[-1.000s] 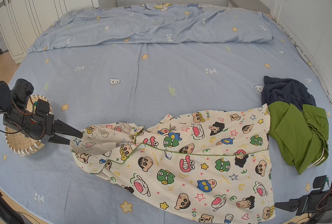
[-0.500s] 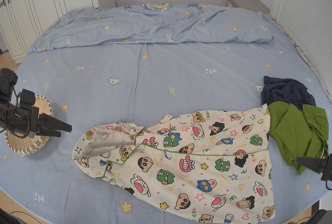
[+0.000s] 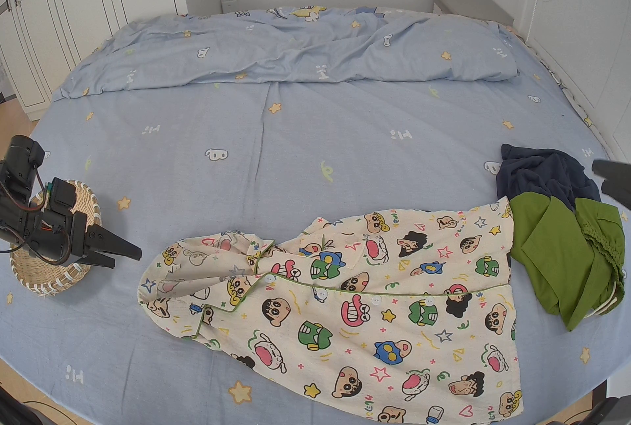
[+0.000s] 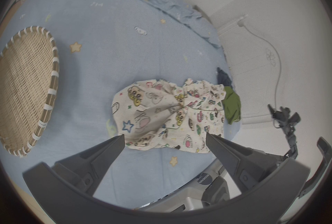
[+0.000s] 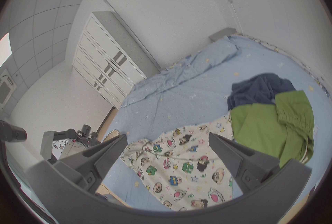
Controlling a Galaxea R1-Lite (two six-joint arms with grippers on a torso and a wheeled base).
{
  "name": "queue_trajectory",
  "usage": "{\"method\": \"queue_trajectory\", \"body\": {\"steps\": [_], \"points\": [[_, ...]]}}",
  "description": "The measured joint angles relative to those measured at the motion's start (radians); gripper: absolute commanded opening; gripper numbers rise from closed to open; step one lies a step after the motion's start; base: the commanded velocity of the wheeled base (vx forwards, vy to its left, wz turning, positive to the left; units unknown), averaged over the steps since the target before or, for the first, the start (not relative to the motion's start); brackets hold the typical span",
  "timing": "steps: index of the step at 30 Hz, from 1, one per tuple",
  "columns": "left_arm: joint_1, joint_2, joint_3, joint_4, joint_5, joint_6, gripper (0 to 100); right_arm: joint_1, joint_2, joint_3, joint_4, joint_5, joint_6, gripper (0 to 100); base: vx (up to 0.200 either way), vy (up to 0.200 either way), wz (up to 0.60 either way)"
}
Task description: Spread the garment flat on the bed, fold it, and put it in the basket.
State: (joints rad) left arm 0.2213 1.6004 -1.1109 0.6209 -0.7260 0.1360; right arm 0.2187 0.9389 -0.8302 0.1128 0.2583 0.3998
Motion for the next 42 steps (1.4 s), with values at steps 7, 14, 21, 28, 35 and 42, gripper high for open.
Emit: {"method": "queue_trajectory", "body": {"steps": [7,14,21,28,35,42], "points": [[-0.021,0.078,-0.004,-0.030,0.073,-0.004,100,0.015,0.040,-0.041,-0.002,0.000,-0.029,100,0.000,0.000,0.00],[-0.061,0.160,0.003,-0.058,0.077,-0.006,100,0.021,0.035,-0.019,0.002,-0.001,-0.033,100,0.000,0.000,0.00],[-0.074,0.220,-0.003,-0.082,0.076,-0.009,100,0.021,0.016,-0.014,0.002,-0.001,-0.033,100,0.000,0.000,0.00],[-0.078,0.225,-0.005,-0.103,0.068,-0.010,100,0.022,0.015,-0.008,-0.001,-0.001,-0.033,100,0.000,0.000,0.00],[-0.079,0.196,0.025,-0.092,0.065,-0.005,100,0.023,0.016,-0.001,-0.003,-0.001,-0.033,100,0.000,0.000,0.00],[-0.087,0.109,0.160,-0.101,0.064,0.059,100,0.023,0.014,-0.001,-0.003,-0.001,-0.033,100,0.000,0.000,0.00]]}}
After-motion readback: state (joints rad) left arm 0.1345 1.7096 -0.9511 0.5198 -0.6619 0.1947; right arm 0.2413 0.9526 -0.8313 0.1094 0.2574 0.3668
